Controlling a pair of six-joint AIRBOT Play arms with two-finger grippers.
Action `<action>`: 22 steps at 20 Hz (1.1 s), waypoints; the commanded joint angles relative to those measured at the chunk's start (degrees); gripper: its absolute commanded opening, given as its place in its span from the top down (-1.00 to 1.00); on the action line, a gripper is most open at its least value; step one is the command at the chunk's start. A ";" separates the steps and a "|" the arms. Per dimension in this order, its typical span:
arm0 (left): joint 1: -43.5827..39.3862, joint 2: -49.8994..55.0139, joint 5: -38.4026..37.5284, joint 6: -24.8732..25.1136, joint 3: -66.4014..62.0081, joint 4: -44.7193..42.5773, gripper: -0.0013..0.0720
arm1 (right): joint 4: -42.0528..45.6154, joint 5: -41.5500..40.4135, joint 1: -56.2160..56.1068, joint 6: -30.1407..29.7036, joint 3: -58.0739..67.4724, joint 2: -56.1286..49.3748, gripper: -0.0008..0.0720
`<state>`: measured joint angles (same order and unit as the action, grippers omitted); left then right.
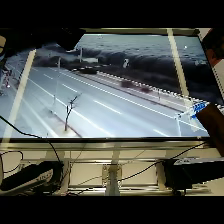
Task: Fold the clothes and pants, and hang the long-sleeved shirts on hangers.
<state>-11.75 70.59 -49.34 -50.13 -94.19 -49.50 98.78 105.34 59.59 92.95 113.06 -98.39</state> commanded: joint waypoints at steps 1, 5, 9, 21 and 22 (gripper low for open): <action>0.04 0.02 0.00 0.02 0.02 -0.02 -0.22 | -0.81 -0.76 0.00 0.02 -0.02 0.00 0.08; 0.04 0.02 0.02 0.02 0.02 -0.02 -0.22 | -15.67 -6.67 -0.42 -3.06 0.00 0.02 0.93; 0.04 0.02 0.02 0.00 0.02 0.00 -0.22 | -25.20 -8.70 -7.65 -4.13 0.09 0.04 0.94; 0.04 0.02 0.02 0.00 0.02 0.00 -0.22 | -14.69 -7.98 -59.52 -6.78 0.57 13.75 0.94; 0.04 0.02 0.04 0.02 0.02 0.00 -0.22 | -9.77 -7.78 -63.87 -7.58 0.57 14.23 0.94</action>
<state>-11.75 70.59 -49.34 -50.13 -94.19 -49.50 78.56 96.92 8.14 86.39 113.60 -86.70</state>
